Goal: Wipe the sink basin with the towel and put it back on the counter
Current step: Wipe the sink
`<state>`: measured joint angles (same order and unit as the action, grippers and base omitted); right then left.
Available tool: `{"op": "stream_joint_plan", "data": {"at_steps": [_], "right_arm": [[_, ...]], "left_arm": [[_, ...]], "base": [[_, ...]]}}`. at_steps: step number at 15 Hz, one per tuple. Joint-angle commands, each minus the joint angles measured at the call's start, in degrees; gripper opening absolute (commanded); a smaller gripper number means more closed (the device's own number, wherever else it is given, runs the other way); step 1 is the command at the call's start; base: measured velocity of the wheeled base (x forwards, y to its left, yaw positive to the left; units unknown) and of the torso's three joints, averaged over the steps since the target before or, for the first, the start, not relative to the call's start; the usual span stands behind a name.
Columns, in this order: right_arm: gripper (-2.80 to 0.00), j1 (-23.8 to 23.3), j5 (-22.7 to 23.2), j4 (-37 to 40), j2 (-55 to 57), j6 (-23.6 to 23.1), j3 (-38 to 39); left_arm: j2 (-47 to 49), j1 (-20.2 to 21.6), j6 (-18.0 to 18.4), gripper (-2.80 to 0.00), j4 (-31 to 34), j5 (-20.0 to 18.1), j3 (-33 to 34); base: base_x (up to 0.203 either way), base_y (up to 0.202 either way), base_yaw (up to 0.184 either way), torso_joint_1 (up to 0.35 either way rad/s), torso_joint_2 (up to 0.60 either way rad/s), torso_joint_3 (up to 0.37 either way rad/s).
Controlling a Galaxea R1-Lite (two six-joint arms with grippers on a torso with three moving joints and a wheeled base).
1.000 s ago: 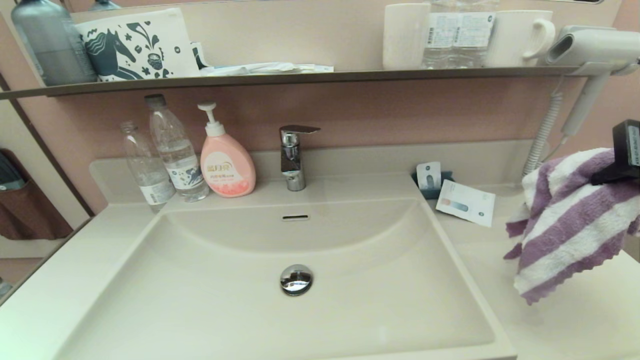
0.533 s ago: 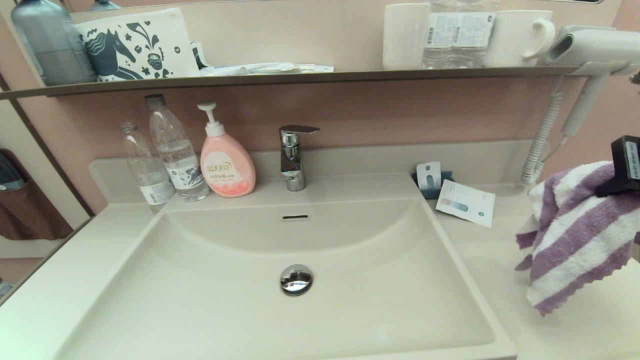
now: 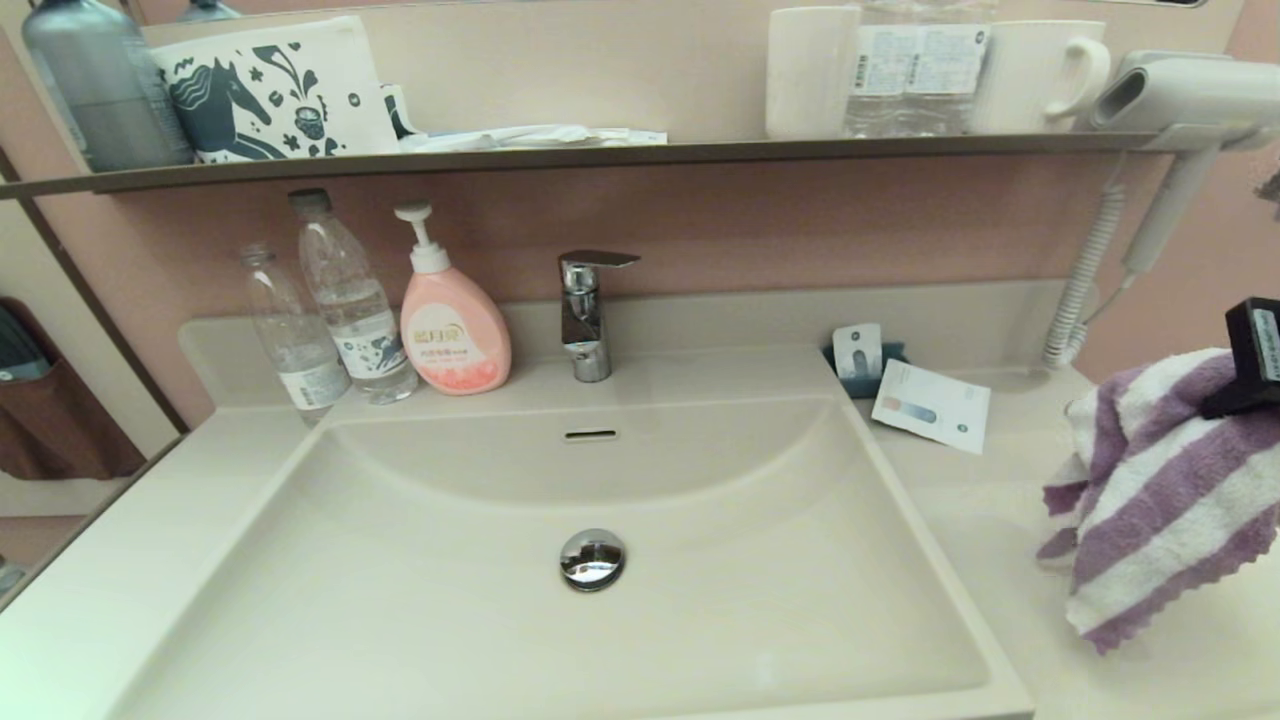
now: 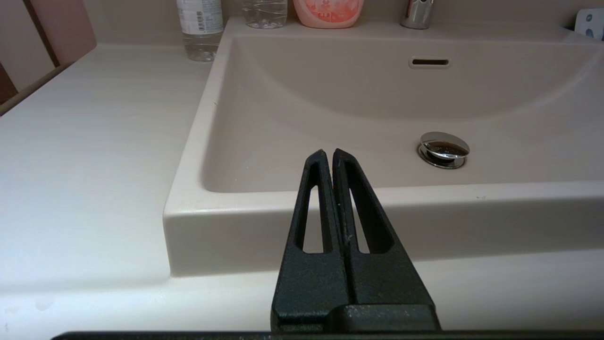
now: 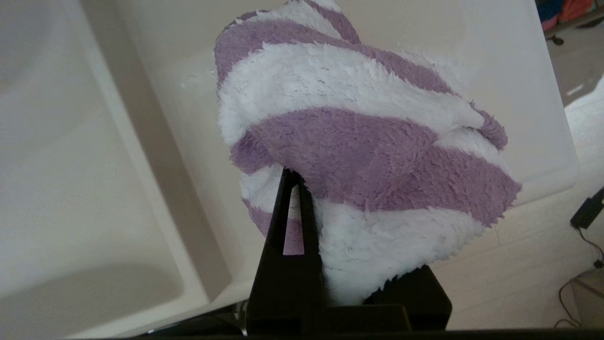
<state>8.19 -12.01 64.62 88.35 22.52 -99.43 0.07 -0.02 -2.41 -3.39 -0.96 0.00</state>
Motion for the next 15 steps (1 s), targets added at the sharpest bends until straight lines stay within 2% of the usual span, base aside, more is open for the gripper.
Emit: {"op": "stream_joint_plan", "data": {"at_steps": [1, 7, 11, 13, 15], "right_arm": [[-2.80, -1.10, 0.23, 0.84, -0.19, -0.20, 0.28], [-2.80, -3.68, 1.29, 1.63, 0.69, -2.41, 0.67], [-2.80, -4.24, 1.97, 0.75, 0.47, -2.30, 6.62], [-2.80, -5.02, 2.63, -3.37, 0.71, -2.36, 10.39], [-2.80, -7.58, 3.33, -6.75, 2.12, -3.01, 10.86]], "left_arm": [[0.01, 0.02, -0.05, -2.80, -0.04, -0.01, 0.00], [0.01, 0.02, -0.05, -2.80, -0.04, -0.01, 0.00], [0.01, 0.02, -0.05, -2.80, -0.04, -0.01, 0.00], [0.01, 0.02, -0.05, -2.80, -0.04, -0.01, 0.00], [0.01, 0.02, -0.04, -2.80, -0.04, -0.01, 0.00]], "base": [[0.000, 0.000, 0.000, 0.000, 0.00, 0.000], [0.000, 0.000, 0.000, 0.000, 0.00, 0.000], [0.000, 0.000, 0.000, 0.000, 0.00, 0.000], [0.000, 0.000, 0.000, 0.000, 0.00, 0.000], [0.000, 0.000, 0.000, 0.000, 0.00, 0.000]]}}
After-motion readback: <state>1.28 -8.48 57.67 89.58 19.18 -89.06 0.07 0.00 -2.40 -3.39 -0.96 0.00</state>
